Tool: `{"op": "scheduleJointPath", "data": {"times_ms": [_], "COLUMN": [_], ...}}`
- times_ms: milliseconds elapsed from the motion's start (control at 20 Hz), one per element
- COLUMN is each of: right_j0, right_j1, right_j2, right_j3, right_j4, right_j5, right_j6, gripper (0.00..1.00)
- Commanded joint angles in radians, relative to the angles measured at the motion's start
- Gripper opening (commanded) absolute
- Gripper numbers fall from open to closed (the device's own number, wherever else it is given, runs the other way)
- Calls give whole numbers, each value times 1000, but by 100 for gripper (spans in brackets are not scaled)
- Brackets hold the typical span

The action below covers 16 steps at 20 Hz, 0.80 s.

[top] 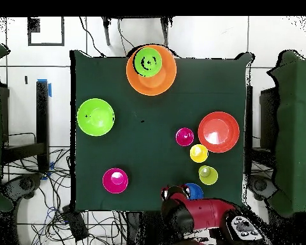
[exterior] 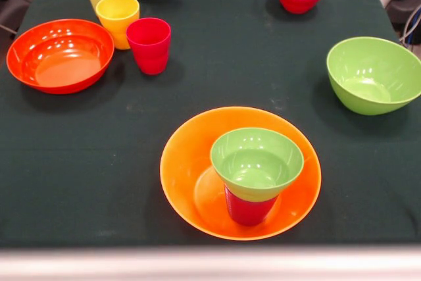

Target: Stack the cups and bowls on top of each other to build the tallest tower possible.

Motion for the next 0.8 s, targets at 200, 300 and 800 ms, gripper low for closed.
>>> {"op": "scheduleJointPath", "data": {"times_ms": [200, 300, 800], "right_j0": [43, 39, 29], "right_j1": [47, 56, 86], "right_j2": [71, 80, 113], "right_j3": [-131, -147, -220], "right_j4": [57, 58, 54], "right_j5": [92, 104, 139], "right_j6": [94, 86, 62], "gripper": [100, 100, 100]}}
